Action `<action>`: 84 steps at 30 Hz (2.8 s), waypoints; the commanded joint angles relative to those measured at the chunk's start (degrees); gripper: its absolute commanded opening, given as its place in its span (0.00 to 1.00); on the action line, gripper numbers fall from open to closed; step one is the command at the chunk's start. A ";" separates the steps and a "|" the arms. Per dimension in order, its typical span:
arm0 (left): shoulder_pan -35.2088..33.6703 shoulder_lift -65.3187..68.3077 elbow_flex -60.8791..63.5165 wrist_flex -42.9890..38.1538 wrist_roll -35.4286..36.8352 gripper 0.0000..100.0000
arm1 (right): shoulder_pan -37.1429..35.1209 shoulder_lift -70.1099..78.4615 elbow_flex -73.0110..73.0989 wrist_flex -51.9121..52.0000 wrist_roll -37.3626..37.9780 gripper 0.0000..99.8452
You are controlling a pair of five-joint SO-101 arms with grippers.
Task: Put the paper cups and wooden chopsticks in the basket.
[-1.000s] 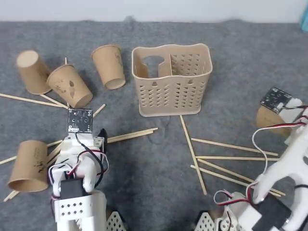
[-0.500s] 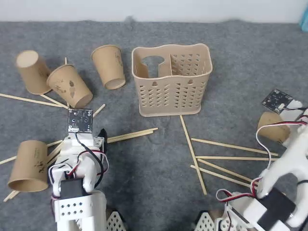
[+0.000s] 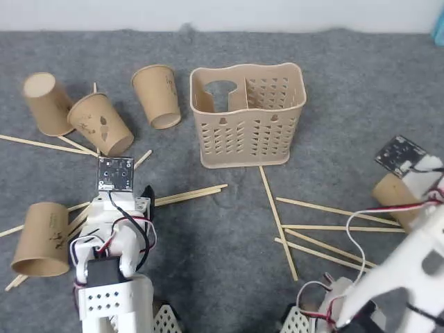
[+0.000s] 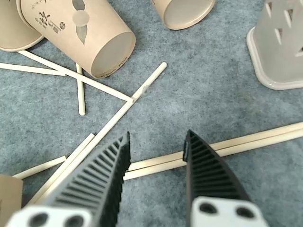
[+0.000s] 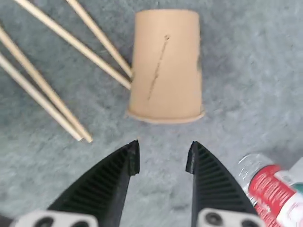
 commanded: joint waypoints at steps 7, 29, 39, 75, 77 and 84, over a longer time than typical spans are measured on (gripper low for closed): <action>0.00 -0.70 -0.13 -1.41 -0.79 0.17 | 14.99 -3.12 2.20 0.92 -0.44 0.01; 0.00 -0.70 -0.04 -1.41 -0.79 0.17 | 3.21 -2.86 47.82 -75.30 -47.74 0.01; -0.09 -0.70 -0.04 -1.32 -0.79 0.17 | -11.65 -2.77 50.20 -85.76 -59.87 0.01; -1.41 -0.70 0.48 -2.64 -0.79 0.17 | -17.45 33.98 -36.92 -18.07 -69.80 0.17; -1.41 -0.70 0.48 -2.64 -0.79 0.17 | -17.01 34.42 -36.75 -16.84 -69.80 0.17; -1.49 -0.70 0.57 -2.64 -0.79 0.17 | -14.90 43.30 -36.84 -17.63 -70.42 0.17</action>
